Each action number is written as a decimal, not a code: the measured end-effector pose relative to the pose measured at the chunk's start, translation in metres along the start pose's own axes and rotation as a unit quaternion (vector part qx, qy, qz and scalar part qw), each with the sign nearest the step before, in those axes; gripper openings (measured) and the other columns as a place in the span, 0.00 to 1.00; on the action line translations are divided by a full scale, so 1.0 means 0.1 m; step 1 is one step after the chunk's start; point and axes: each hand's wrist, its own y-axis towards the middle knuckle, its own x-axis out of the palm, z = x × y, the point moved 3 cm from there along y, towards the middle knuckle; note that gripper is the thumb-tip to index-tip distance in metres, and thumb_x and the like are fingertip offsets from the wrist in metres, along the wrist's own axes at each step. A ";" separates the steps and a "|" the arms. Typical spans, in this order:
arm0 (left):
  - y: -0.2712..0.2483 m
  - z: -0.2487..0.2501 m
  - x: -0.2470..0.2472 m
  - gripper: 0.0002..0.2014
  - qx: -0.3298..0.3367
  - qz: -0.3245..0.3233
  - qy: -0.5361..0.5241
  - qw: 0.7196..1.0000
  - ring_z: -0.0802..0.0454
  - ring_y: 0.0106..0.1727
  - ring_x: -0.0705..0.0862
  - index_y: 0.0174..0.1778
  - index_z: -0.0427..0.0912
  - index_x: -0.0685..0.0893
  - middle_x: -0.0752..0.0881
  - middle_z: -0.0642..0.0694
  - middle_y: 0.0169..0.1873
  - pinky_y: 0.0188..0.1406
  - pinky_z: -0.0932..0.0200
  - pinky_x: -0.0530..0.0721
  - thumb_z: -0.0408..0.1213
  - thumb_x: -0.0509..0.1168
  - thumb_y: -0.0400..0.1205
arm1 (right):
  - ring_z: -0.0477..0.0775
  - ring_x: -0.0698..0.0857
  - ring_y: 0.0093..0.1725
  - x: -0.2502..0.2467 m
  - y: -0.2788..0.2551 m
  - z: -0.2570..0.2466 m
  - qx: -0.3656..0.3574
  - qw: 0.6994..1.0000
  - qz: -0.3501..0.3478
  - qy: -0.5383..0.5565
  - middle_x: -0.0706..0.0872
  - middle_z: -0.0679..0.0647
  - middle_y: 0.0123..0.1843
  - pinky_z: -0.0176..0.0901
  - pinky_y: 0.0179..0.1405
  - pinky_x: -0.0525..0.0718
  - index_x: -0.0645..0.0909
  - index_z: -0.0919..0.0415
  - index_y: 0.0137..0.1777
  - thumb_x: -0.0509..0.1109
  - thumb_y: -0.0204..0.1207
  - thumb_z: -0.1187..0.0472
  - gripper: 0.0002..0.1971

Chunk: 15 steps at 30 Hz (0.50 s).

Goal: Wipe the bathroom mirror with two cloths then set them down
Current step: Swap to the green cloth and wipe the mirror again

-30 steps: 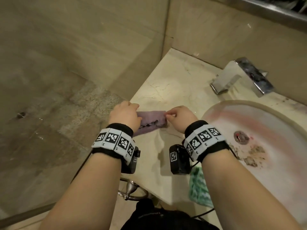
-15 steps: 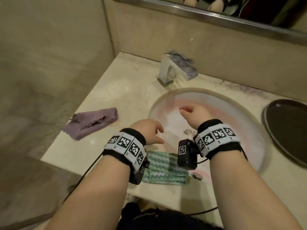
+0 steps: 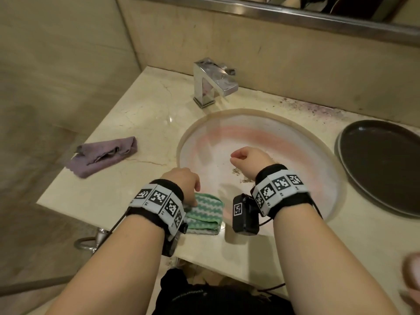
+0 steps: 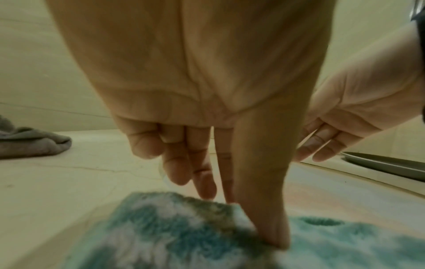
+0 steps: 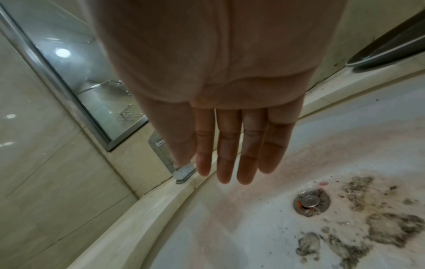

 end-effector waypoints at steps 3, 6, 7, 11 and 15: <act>-0.04 -0.03 0.01 0.17 -0.018 -0.005 0.005 1.000 0.49 0.56 0.82 0.60 0.48 0.80 0.83 0.49 0.55 0.58 0.54 0.82 0.42 0.72 0.76 | 0.55 0.82 0.60 0.07 -0.01 0.00 -0.004 1.000 -0.019 0.004 0.83 0.54 0.64 0.50 0.61 0.81 0.78 0.57 0.66 0.63 0.81 0.54 0.16; -0.06 -0.03 0.02 0.12 -0.030 -0.011 0.020 0.999 0.48 0.54 0.83 0.57 0.46 0.81 0.84 0.48 0.54 0.55 0.56 0.82 0.38 0.68 0.78 | 0.55 0.81 0.61 0.11 -0.03 -0.01 -0.009 0.999 -0.030 0.001 0.82 0.55 0.65 0.51 0.62 0.80 0.78 0.57 0.67 0.62 0.82 0.54 0.16; -0.06 -0.02 0.03 0.11 -0.033 -0.015 0.027 0.999 0.48 0.54 0.83 0.57 0.46 0.82 0.84 0.47 0.53 0.55 0.56 0.82 0.37 0.66 0.79 | 0.55 0.81 0.61 0.12 -0.03 -0.02 -0.011 0.999 -0.032 0.001 0.82 0.55 0.65 0.50 0.62 0.80 0.78 0.57 0.67 0.62 0.82 0.54 0.16; -0.10 -0.04 0.02 0.03 -0.045 0.020 0.025 0.998 0.45 0.54 0.81 0.48 0.48 0.75 0.83 0.46 0.53 0.54 0.54 0.81 0.36 0.60 0.82 | 0.54 0.81 0.61 0.13 -0.05 -0.03 -0.018 0.999 -0.032 -0.004 0.82 0.54 0.65 0.49 0.61 0.80 0.78 0.58 0.67 0.63 0.81 0.53 0.17; -0.16 -0.06 -0.13 0.04 -0.039 0.088 -0.020 0.995 0.44 0.52 0.81 0.49 0.52 0.70 0.83 0.47 0.50 0.49 0.57 0.73 0.36 0.57 0.84 | 0.52 0.80 0.64 0.16 -0.11 -0.09 -0.049 0.997 -0.061 -0.004 0.81 0.53 0.67 0.43 0.63 0.76 0.76 0.56 0.70 0.64 0.80 0.46 0.22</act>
